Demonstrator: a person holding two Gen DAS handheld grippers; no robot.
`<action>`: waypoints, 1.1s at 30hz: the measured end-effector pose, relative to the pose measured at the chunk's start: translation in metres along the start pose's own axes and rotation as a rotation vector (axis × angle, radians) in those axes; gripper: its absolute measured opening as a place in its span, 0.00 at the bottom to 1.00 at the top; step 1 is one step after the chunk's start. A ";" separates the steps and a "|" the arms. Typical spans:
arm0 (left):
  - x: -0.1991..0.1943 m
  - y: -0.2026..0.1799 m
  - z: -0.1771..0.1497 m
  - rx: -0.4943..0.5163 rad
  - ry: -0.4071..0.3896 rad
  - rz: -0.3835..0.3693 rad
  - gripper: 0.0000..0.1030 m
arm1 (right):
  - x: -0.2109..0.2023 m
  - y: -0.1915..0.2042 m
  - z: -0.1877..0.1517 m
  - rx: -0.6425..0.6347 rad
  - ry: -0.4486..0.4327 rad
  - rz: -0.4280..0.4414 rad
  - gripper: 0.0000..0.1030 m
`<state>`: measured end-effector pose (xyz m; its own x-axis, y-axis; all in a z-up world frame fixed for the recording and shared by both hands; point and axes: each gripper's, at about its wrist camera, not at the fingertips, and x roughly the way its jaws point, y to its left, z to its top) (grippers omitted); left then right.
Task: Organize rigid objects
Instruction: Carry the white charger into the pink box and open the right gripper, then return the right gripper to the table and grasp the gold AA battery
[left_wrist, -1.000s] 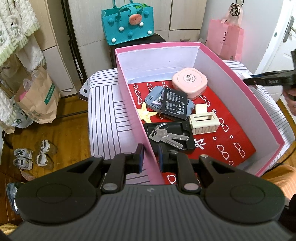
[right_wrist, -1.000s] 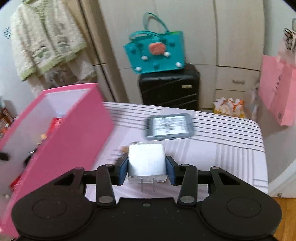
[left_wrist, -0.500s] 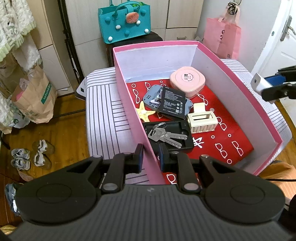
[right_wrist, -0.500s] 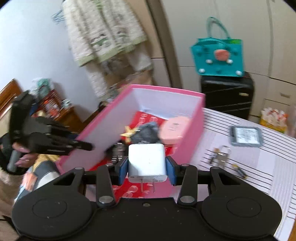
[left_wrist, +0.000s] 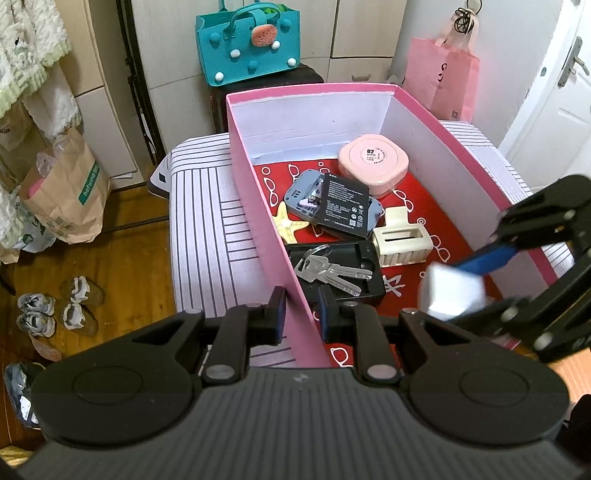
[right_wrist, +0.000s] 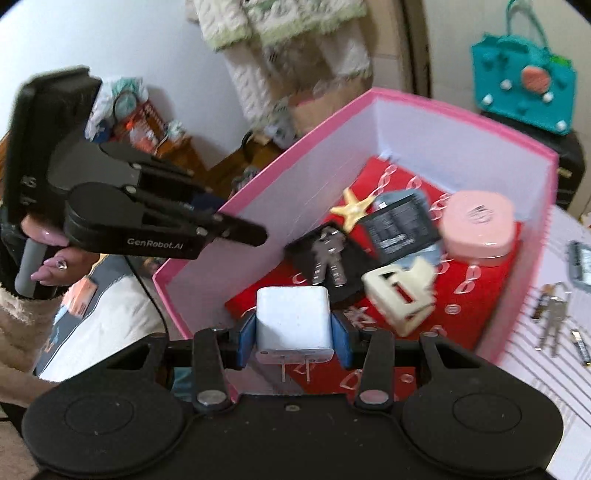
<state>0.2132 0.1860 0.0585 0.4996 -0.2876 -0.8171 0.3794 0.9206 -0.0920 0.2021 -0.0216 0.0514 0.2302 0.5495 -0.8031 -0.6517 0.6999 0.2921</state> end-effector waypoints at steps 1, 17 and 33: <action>0.000 0.000 0.000 -0.003 0.000 -0.002 0.16 | 0.005 0.001 0.001 0.003 0.018 0.002 0.47; 0.000 0.002 -0.001 -0.011 -0.008 -0.011 0.17 | -0.001 0.007 0.013 0.013 -0.032 0.019 0.47; -0.001 0.003 -0.001 -0.047 -0.015 -0.008 0.17 | -0.125 -0.073 -0.060 0.174 -0.324 -0.259 0.52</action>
<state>0.2132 0.1898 0.0581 0.5081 -0.2987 -0.8078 0.3469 0.9295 -0.1255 0.1774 -0.1688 0.0999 0.6025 0.4415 -0.6649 -0.4181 0.8842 0.2082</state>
